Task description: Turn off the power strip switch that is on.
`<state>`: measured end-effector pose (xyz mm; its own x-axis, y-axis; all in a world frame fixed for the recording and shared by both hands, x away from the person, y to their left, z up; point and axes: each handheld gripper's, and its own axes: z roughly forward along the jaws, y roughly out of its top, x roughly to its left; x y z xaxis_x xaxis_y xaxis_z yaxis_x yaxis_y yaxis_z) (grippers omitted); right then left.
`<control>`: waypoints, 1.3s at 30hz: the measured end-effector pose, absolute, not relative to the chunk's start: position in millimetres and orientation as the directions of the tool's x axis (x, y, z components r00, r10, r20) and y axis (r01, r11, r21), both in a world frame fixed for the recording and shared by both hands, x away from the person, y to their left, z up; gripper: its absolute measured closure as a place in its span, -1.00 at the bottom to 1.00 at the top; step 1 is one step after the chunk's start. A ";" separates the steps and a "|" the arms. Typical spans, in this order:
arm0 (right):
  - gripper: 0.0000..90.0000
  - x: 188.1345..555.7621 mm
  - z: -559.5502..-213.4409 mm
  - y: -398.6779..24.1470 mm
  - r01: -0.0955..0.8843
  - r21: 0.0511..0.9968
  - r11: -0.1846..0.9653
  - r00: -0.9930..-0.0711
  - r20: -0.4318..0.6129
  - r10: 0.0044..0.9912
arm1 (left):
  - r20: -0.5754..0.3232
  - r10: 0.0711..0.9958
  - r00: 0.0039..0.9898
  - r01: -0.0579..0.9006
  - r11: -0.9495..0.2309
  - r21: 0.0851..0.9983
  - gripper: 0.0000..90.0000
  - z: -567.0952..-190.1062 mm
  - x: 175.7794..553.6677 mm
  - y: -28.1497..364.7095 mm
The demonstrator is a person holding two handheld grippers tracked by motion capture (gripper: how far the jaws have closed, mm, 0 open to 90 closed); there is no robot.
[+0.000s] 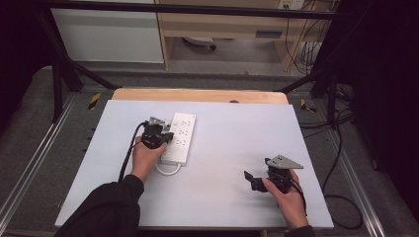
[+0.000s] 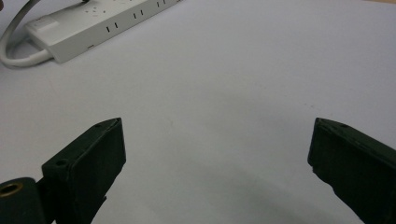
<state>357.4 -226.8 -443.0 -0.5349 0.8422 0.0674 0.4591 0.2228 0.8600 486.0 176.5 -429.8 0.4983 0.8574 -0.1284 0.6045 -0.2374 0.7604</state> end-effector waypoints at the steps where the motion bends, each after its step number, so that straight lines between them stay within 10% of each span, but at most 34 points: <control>1: -0.90 357.4 -443.0 -226.8 0.460 0.860 0.222 -0.535 0.069 0.842 | -0.128 0.857 0.499 0.604 -0.238 0.761 1.00 -429.9 486.0 176.1; 39: -0.90 358.1 -443.7 -226.7 0.461 0.858 0.227 -0.537 0.066 0.841 | -0.126 0.849 0.513 0.596 -0.247 0.764 1.00 -430.7 486.8 176.1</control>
<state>358.1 -226.7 -443.7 -0.5368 0.8411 0.0663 0.4612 0.2267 0.8578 486.8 176.1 -430.7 0.5127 0.8493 -0.1258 0.5962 -0.2467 0.7640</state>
